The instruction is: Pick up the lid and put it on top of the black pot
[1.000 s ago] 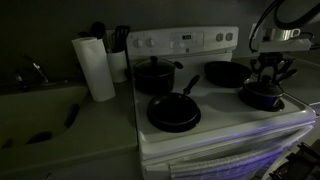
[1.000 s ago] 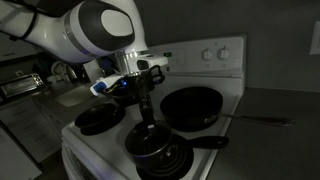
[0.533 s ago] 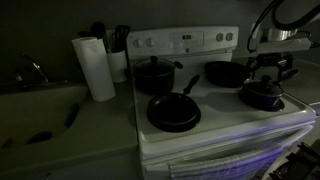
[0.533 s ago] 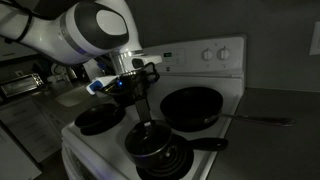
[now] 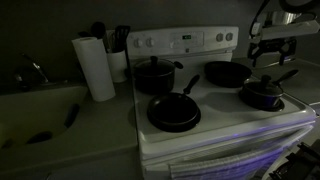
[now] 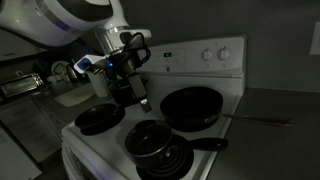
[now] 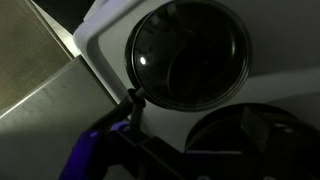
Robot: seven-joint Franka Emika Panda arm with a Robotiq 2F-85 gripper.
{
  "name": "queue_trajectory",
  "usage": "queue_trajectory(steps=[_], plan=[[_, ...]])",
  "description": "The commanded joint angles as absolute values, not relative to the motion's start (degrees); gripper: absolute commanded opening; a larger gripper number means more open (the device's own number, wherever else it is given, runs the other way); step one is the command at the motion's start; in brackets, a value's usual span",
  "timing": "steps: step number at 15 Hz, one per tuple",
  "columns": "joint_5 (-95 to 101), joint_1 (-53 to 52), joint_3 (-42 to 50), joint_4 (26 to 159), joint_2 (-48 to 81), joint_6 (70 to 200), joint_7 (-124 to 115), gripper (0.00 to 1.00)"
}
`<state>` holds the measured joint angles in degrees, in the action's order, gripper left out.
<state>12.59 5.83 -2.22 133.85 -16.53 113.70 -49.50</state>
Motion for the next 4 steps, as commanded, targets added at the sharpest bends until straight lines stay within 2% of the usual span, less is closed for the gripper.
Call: queue_trajectory(steps=[1, 4], plan=[[13.8, 5.49, -2.62, 132.97, -18.56, 113.4, -46.68, 1.0], [13.45, 5.74, -2.72, 133.42, -19.85, 114.32, -45.38, 1.0]])
